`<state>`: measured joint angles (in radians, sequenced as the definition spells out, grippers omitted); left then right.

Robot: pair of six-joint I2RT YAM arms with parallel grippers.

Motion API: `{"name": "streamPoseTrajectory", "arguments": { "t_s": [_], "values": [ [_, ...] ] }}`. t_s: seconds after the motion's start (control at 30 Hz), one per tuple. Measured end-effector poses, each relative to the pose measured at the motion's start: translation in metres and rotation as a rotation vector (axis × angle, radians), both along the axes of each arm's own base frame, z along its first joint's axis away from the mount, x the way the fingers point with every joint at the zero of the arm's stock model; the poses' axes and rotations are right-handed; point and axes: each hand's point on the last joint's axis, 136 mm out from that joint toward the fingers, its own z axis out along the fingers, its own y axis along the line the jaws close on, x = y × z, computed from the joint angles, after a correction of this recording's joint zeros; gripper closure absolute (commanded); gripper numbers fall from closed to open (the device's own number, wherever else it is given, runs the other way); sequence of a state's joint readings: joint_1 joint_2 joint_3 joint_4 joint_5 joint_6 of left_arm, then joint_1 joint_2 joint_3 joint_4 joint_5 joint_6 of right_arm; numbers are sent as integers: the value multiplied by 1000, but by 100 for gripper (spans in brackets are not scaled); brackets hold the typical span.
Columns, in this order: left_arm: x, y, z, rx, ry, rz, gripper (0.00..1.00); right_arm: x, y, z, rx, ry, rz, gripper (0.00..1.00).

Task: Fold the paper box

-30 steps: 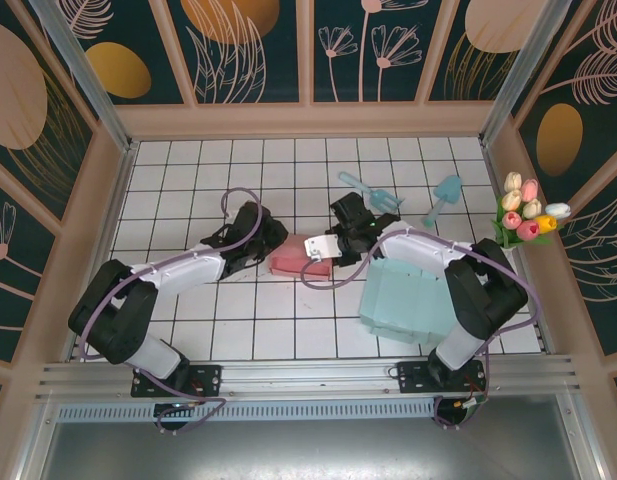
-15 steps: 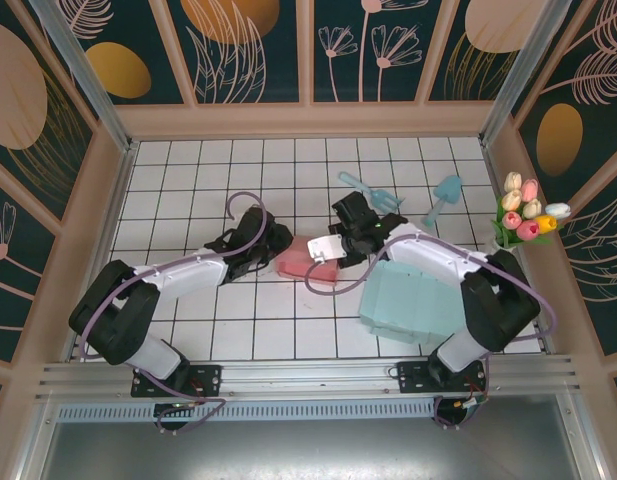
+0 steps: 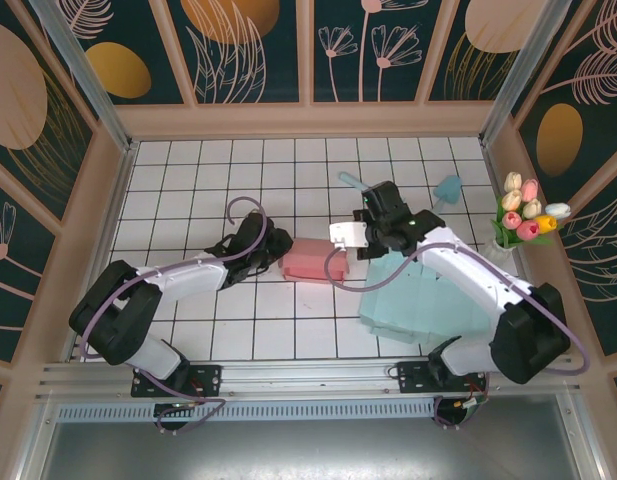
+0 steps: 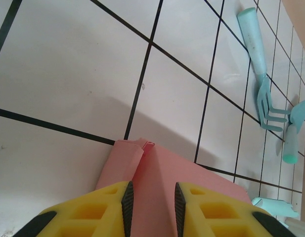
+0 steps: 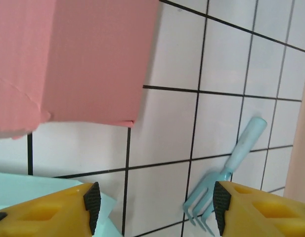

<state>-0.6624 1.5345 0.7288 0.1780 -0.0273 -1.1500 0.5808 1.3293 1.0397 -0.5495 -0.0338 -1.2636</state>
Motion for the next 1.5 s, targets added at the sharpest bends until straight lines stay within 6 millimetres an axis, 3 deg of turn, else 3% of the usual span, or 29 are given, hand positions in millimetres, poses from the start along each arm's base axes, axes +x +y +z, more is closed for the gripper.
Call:
{"name": "streamPoseTrajectory", "arguments": {
  "t_s": [0.2,0.33,0.4,0.5,0.57,0.67,0.8,0.97,1.07,1.2,1.4,1.5],
  "values": [
    [0,0,-1,-4,1,4,69,3,21,44,311,38,-216,50],
    [-1,-1,-1,-4,1,2,69,13,39,68,599,128,-469,50],
    [-2,-1,-1,-2,0,1,69,18,41,71,723,177,-607,50],
    [-4,-2,-2,2,1,-3,69,19,38,51,828,259,-791,49],
    [-6,-3,-4,5,4,-6,69,13,36,25,850,309,-888,49],
    [-7,-1,-7,9,7,-5,69,-1,35,-15,838,359,-979,48],
    [-10,3,-13,24,13,3,68,-13,32,-52,818,378,-1051,48],
    [-8,12,-10,83,-24,1,55,-13,26,-82,826,364,-1117,47],
    [-7,18,5,114,-81,-10,43,-15,25,-96,823,368,-1138,47],
    [-16,25,17,117,-135,-28,39,-14,28,-102,839,355,-1140,47],
    [-56,26,-15,173,-110,-113,42,-12,32,-101,861,338,-1133,47],
    [-69,29,-20,189,-124,-128,43,-12,33,-102,874,339,-1132,47]
  ]
}}
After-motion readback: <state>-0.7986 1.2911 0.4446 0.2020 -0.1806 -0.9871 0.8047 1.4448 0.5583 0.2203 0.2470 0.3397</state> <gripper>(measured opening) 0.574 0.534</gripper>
